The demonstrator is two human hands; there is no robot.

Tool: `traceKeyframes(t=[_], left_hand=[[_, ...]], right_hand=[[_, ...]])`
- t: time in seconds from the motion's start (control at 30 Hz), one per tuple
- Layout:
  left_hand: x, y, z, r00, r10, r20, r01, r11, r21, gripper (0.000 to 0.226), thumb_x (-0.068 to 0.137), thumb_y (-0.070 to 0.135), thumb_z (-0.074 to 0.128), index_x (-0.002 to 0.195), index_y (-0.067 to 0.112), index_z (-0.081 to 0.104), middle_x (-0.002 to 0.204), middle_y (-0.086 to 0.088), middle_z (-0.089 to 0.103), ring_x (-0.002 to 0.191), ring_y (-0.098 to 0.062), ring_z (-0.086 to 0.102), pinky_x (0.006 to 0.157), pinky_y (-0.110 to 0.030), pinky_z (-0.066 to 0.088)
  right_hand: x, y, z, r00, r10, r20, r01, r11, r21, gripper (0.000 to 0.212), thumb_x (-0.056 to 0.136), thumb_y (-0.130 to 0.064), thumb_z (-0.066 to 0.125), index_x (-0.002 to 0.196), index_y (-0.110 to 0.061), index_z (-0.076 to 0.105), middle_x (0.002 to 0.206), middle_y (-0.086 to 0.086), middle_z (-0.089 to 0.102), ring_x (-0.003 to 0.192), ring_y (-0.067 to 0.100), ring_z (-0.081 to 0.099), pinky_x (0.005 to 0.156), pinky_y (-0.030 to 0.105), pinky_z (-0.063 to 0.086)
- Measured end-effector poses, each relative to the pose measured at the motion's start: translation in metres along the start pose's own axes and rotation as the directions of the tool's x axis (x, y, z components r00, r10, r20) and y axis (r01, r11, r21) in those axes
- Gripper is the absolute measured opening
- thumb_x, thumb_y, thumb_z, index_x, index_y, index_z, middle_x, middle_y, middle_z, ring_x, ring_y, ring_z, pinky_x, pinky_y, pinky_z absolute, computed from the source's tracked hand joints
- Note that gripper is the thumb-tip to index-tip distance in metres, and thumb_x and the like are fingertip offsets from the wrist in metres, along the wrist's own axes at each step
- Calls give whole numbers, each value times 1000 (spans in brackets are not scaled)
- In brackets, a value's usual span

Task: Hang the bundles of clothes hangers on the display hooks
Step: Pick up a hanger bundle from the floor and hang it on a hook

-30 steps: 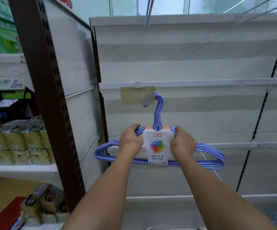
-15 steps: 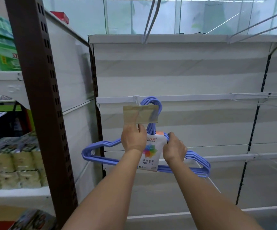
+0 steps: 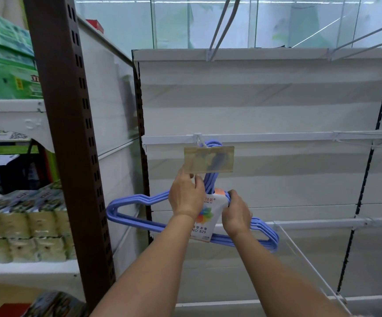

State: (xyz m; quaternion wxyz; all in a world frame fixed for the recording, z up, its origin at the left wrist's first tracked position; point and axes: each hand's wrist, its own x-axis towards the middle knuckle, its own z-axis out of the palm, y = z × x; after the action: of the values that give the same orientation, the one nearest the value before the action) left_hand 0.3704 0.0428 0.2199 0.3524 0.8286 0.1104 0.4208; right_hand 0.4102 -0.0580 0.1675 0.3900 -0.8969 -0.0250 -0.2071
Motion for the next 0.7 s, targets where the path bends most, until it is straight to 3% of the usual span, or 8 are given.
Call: traceKeyframes(t=[0.1, 0.2, 0.3, 0.37, 0.43, 0.5, 0.6, 0.7], left_hand=[[1, -7, 4, 999, -41, 23, 42, 998, -51, 29, 97, 31, 43, 110, 10, 59, 80, 2, 57, 70, -13, 54, 59, -23, 34], [3, -7, 9, 996, -64, 57, 72, 985, -154, 33, 99, 31, 40, 106, 5, 58, 74, 0, 54, 65, -13, 51, 53, -22, 31], [6, 0, 11, 989, -150, 14, 146, 929, -339, 29, 96, 25, 42, 99, 0, 56, 83, -15, 55, 79, -32, 57, 53, -23, 30], [7, 5, 10, 979, -203, -2, 181, 879, -442, 23, 96, 24, 45, 106, 5, 51, 92, -13, 56, 82, -30, 56, 54, -21, 31], [8, 8, 10, 979, -205, 11, 180, 831, -527, 32, 95, 37, 46, 116, 14, 46, 103, -7, 57, 87, -25, 57, 62, -23, 37], [12, 8, 12, 985, -165, 58, 172, 855, -489, 56, 87, 55, 39, 121, 13, 50, 108, -16, 59, 94, -34, 59, 68, -33, 43], [19, 7, 16, 969, -202, 140, 243, 876, -417, 48, 84, 42, 41, 103, 2, 58, 108, -28, 58, 95, -43, 58, 72, -43, 48], [24, 7, 16, 956, -240, 166, 286, 886, -364, 20, 92, 17, 46, 92, 1, 56, 109, -28, 58, 84, -40, 57, 69, -46, 45]], right_hand=[[0, 1, 2, 999, -39, 4, 39, 993, -113, 23, 94, -7, 45, 110, -21, 51, 109, 3, 63, 101, 26, 55, 90, 38, 37], [0, 0, -5, 999, -47, 7, 47, 984, -172, 29, 94, -6, 41, 118, -19, 50, 115, 5, 60, 107, 27, 51, 93, 36, 32], [4, 1, -6, 997, -69, 36, 74, 978, -196, 32, 93, -3, 39, 118, -19, 50, 115, 6, 60, 106, 28, 50, 92, 36, 33], [8, 3, -6, 993, -95, 67, 106, 974, -201, 34, 93, -5, 39, 121, -20, 49, 115, 6, 59, 107, 27, 50, 92, 36, 34], [12, 6, -7, 986, -116, 116, 137, 972, -192, 38, 94, -8, 41, 128, -22, 47, 121, 6, 56, 111, 26, 49, 94, 36, 34], [18, 11, -9, 969, -94, 230, 138, 973, -186, 47, 92, -10, 43, 137, -24, 41, 131, 6, 51, 120, 27, 46, 100, 38, 33], [25, 7, -14, 896, 3, 445, 0, 1000, -6, 67, 78, -22, 49, 142, -26, 32, 140, 4, 45, 129, 29, 40, 112, 48, 24], [31, -13, -16, 896, -13, 444, -111, 961, 252, 85, 61, -47, 51, 141, -26, 33, 142, 0, 43, 130, 27, 41, 114, 51, 20]])
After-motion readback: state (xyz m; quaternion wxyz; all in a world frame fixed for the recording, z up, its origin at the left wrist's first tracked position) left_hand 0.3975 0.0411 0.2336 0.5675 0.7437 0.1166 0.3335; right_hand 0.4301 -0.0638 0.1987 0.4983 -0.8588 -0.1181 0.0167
